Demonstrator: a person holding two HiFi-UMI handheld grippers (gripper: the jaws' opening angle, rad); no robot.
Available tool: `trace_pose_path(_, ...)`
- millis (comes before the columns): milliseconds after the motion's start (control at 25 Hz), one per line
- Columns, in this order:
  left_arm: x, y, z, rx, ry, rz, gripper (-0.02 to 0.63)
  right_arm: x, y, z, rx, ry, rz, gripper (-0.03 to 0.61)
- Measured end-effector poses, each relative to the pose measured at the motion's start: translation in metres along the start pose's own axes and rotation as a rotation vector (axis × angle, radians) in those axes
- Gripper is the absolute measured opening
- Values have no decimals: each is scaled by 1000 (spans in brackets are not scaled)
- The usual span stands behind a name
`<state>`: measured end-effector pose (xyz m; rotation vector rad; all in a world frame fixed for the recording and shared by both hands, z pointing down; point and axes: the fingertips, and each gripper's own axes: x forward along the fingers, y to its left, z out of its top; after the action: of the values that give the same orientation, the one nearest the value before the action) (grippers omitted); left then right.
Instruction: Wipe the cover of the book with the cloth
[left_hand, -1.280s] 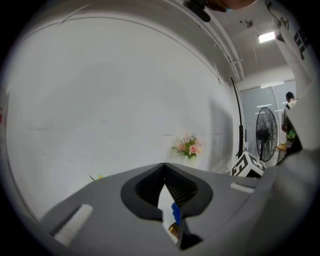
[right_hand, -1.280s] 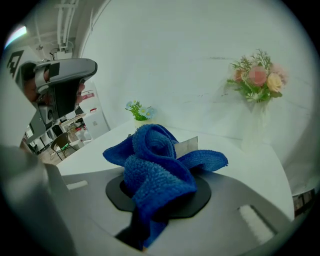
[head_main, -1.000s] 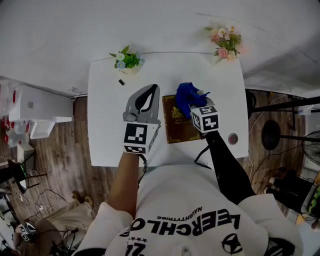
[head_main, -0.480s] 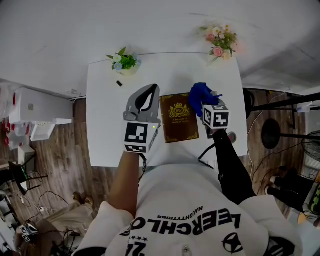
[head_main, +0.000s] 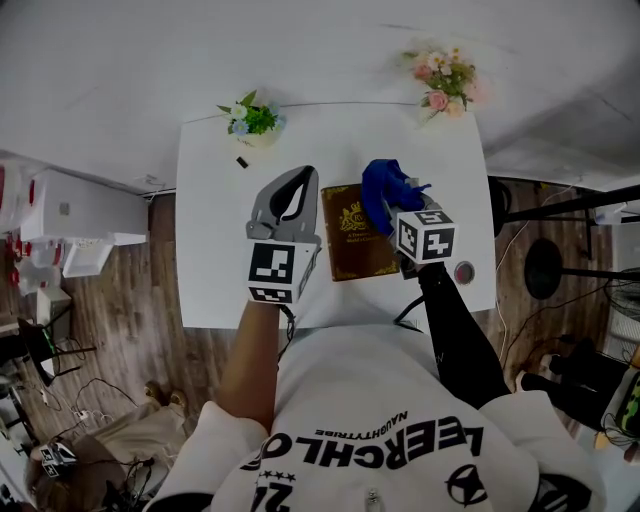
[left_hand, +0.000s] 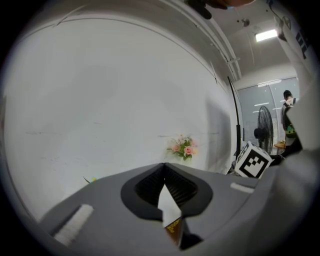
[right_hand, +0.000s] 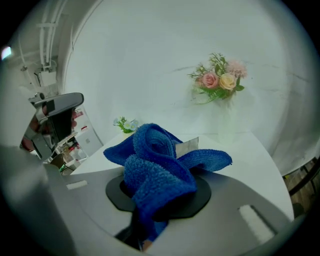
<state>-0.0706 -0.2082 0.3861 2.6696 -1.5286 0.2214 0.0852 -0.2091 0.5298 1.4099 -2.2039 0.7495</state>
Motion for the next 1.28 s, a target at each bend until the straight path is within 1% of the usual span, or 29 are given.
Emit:
trace_pose_path(160,-8,5,-7,-7,35,21,58,8,44,-2,-37,13,96,87)
trace_pose_path(360,-15,7,-1,1,4,29,57,15,94,-14,-87,55,202,87)
trace_pose_path(520,-24,11,-2,11,12,44,58,20,116,-22,-125,81,249,87)
trace_pose_path(600,-28,16,-8,7,35,55,58,25,118,-32,-132,117,252,87)
trace_pose_path(720,-30,18,-7,9,27,65,58,30,116,-45,-131,158,245,87)
trace_pose_path(840,-28,18,-3,8,13,66,58,30,115,-45,-128,161,247,87)
trace_pose_path(1000,-24,14,-3,18,23,60,58,29,112,-45,-123,166,246,87)
trace_pose_path(1120,-20,10,3,26,9,51,58,28,107,-47,-107,165,242,87)
trace_pose_path(1280,-17,11,3,25,11,58,58,29,108,-47,-104,161,245,87)
